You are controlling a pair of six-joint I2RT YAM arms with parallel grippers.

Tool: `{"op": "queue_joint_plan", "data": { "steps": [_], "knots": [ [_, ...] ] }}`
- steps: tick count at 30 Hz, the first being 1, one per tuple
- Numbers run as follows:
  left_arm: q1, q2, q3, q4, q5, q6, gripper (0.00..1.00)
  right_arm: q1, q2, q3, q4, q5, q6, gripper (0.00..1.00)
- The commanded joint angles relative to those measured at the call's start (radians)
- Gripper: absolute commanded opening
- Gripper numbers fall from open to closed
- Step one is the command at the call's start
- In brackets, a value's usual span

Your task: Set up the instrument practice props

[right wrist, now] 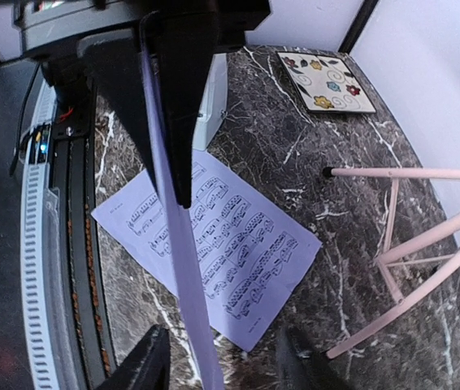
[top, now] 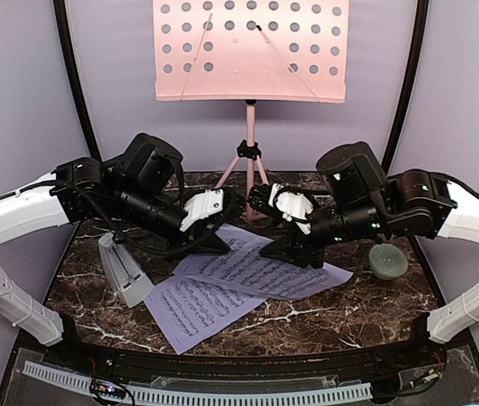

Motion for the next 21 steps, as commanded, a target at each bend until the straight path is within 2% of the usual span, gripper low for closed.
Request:
{"op": "queue_joint_plan", "data": {
  "steps": [1, 3, 5, 6, 8, 11, 16, 19, 21],
  "knots": [
    [-0.009, -0.012, 0.026, -0.008, -0.012, 0.034, 0.0, 0.019, 0.014, 0.02, 0.014, 0.003, -0.005, 0.36],
    [-0.011, -0.013, 0.028, 0.01, -0.016, 0.034, 0.0, 0.02, 0.031, 0.02, 0.01, 0.007, -0.002, 0.21],
    [-0.011, -0.015, 0.029, 0.023, -0.024, 0.03, 0.04, 0.021, 0.042, 0.034, -0.001, 0.025, 0.0, 0.0],
    [-0.012, -0.021, 0.025, 0.041, -0.039, 0.018, 0.11, 0.022, 0.042, 0.04, -0.002, 0.039, 0.002, 0.0],
    [-0.011, -0.061, -0.03, 0.111, -0.084, -0.017, 0.31, 0.022, 0.01, 0.031, 0.015, 0.058, 0.007, 0.0],
    [0.001, -0.183, -0.197, 0.302, -0.172, -0.072, 0.59, 0.021, -0.076, -0.027, 0.083, 0.058, 0.018, 0.0],
    [0.131, -0.411, -0.454, 0.606, -0.032, -0.251, 0.75, 0.02, -0.249, -0.143, 0.248, 0.013, 0.034, 0.0],
    [0.147, -0.495, -0.579, 0.789, -0.04, -0.302, 0.79, 0.02, -0.334, -0.213, 0.334, -0.024, 0.046, 0.0],
    [0.147, -0.498, -0.615, 0.867, -0.019, -0.335, 0.79, 0.02, -0.376, -0.245, 0.388, -0.041, 0.054, 0.0]
  ]
}}
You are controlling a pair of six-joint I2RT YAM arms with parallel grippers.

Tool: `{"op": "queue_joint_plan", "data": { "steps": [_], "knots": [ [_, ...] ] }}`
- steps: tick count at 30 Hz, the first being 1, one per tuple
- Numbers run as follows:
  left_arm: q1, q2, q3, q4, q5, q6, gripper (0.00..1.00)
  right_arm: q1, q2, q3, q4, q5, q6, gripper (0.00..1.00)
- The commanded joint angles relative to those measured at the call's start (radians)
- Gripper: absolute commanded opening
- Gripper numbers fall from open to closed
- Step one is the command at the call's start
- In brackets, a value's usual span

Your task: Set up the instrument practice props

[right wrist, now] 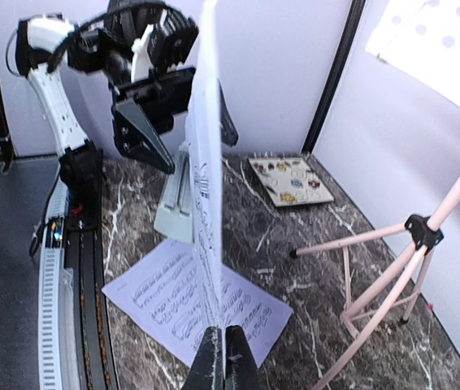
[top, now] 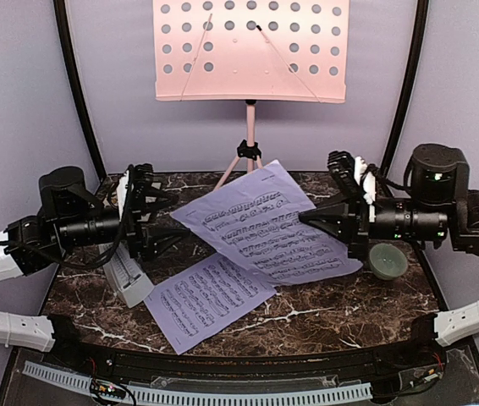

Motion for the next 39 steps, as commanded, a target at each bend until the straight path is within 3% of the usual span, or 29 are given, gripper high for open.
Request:
{"op": "queue_joint_plan", "data": {
  "steps": [1, 4, 7, 15, 16, 17, 19, 22, 25, 30, 33, 35, 36, 38, 39],
  "knots": [
    [0.001, -0.012, -0.082, 0.321, 0.078, -0.138, 0.79, 0.007, -0.078, -0.07, 0.2, -0.056, 0.03, 0.0],
    [0.0, 0.056, -0.057, 0.37, 0.183, -0.174, 0.81, 0.007, -0.104, -0.084, 0.256, -0.059, 0.046, 0.0],
    [-0.009, 0.11, -0.048, 0.477, 0.284, -0.225, 0.71, 0.006, -0.113, -0.086, 0.289, -0.045, 0.065, 0.0],
    [-0.076, 0.184, 0.001, 0.616, 0.282, -0.261, 0.13, 0.003, -0.142, -0.137, 0.345, 0.021, 0.116, 0.0],
    [-0.076, 0.184, 0.004, 0.622, 0.277, -0.269, 0.05, 0.002, -0.138, -0.134, 0.33, 0.038, 0.116, 0.01],
    [-0.076, 0.183, 0.01, 0.618, 0.263, -0.276, 0.0, 0.003, -0.134, -0.132, 0.313, 0.055, 0.119, 0.08],
    [-0.076, 0.179, 0.023, 0.573, 0.24, -0.278, 0.0, 0.002, -0.124, -0.129, 0.274, 0.086, 0.124, 0.23],
    [-0.076, 0.178, 0.049, 0.453, 0.228, -0.255, 0.0, 0.001, -0.1, -0.116, 0.205, 0.14, 0.123, 0.29],
    [-0.076, 0.202, 0.125, 0.279, 0.23, -0.209, 0.0, 0.001, -0.079, -0.079, 0.145, 0.156, 0.108, 0.23],
    [-0.076, 0.279, 0.273, 0.038, 0.206, -0.144, 0.0, 0.001, -0.053, -0.025, 0.097, 0.156, 0.088, 0.21],
    [-0.076, 0.296, 0.312, -0.01, 0.18, -0.127, 0.0, 0.001, -0.039, -0.01, 0.087, 0.148, 0.075, 0.05],
    [-0.076, 0.313, 0.346, -0.06, 0.162, -0.116, 0.0, 0.002, -0.033, -0.002, 0.091, 0.147, 0.078, 0.0],
    [-0.076, 0.32, 0.37, -0.085, 0.152, -0.109, 0.0, 0.0, -0.034, -0.001, 0.096, 0.147, 0.082, 0.02],
    [-0.073, 0.329, 0.393, -0.117, 0.145, -0.102, 0.0, 0.001, -0.047, -0.008, 0.118, 0.153, 0.09, 0.29],
    [-0.072, 0.332, 0.401, -0.129, 0.146, -0.099, 0.0, 0.001, -0.056, -0.015, 0.131, 0.154, 0.091, 0.33]
  ]
}}
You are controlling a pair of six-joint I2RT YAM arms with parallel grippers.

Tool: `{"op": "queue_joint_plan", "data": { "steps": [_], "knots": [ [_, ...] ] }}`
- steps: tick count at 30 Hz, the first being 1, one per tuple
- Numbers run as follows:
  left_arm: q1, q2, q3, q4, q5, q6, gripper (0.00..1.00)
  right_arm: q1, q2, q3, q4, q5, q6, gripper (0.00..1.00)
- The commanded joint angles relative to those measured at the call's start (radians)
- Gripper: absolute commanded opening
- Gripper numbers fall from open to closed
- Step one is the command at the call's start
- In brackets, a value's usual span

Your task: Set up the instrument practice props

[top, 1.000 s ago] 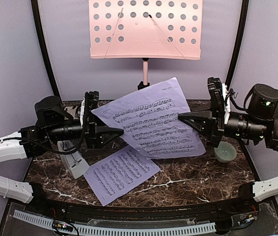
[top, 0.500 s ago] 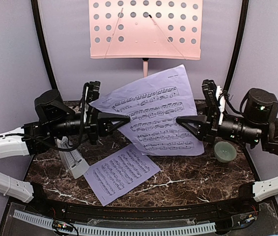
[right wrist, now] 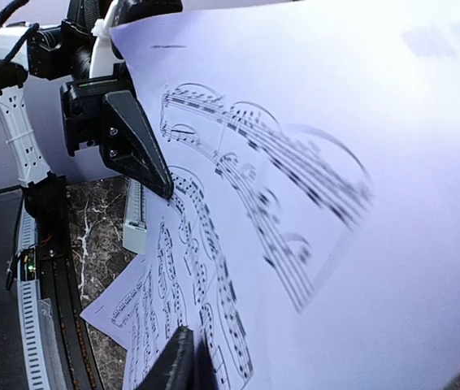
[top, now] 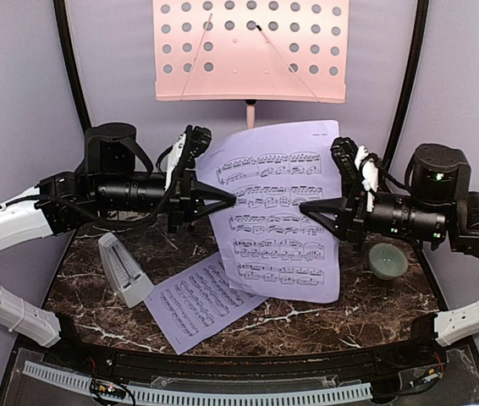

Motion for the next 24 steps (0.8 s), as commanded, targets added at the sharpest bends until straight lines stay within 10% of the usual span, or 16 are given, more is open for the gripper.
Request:
{"op": "queue_joint_plan", "data": {
  "steps": [1, 5, 8, 15, 24],
  "knots": [
    [0.008, 0.006, 0.063, -0.125, -0.025, 0.039, 0.0, 0.002, -0.026, 0.012, 0.062, 0.015, 0.009, 0.27],
    [0.023, 0.002, 0.071, -0.139, -0.013, 0.043, 0.0, 0.0, -0.034, 0.011, 0.051, 0.032, 0.003, 0.0],
    [0.028, 0.004, 0.08, -0.137, -0.014, 0.044, 0.0, 0.001, -0.038, 0.011, 0.035, 0.048, 0.001, 0.0],
    [0.028, -0.069, 0.061, 0.014, -0.213, 0.02, 0.46, -0.018, -0.039, 0.079, 0.122, 0.153, -0.016, 0.0],
    [0.031, -0.069, 0.237, 0.1, -0.643, 0.12, 0.51, -0.113, 0.054, 0.263, 0.297, 0.148, -0.078, 0.0]
  ]
}}
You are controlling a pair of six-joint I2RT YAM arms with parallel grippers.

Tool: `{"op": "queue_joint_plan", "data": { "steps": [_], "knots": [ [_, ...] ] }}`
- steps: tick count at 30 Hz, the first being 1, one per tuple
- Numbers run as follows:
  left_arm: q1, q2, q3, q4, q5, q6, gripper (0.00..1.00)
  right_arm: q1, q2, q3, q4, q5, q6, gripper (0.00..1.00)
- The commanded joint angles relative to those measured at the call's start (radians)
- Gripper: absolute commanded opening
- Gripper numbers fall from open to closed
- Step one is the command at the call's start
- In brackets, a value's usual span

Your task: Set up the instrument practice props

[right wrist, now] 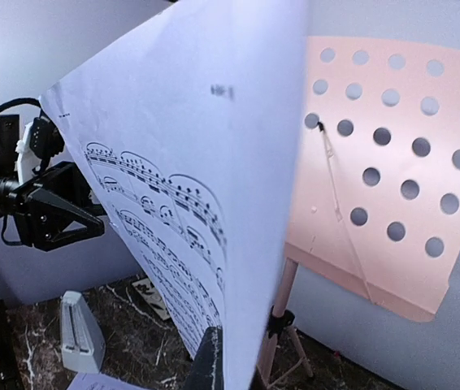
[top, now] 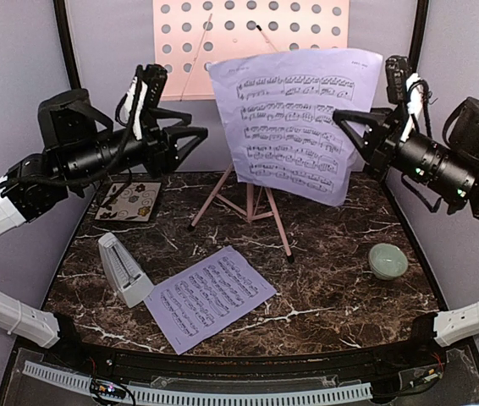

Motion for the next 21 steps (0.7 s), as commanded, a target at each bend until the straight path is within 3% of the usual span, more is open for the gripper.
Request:
{"op": "queue_joint_plan", "data": {
  "steps": [1, 6, 14, 21],
  "knots": [
    [0.012, 0.006, 0.127, 0.098, -0.237, 0.072, 0.51, -0.042, 0.046, 0.099, 0.152, 0.007, -0.031, 0.0],
    [0.064, 0.085, 0.279, 0.086, -0.298, 0.081, 0.5, -0.073, 0.101, 0.195, 0.208, 0.031, -0.065, 0.0],
    [0.187, 0.268, 0.541, -0.03, -0.135, 0.042, 0.44, -0.13, 0.198, 0.338, 0.28, 0.026, -0.097, 0.0],
    [0.209, 0.394, 0.673, -0.07, -0.099, 0.057, 0.45, -0.219, 0.286, 0.407, 0.34, -0.057, -0.044, 0.0]
  ]
}}
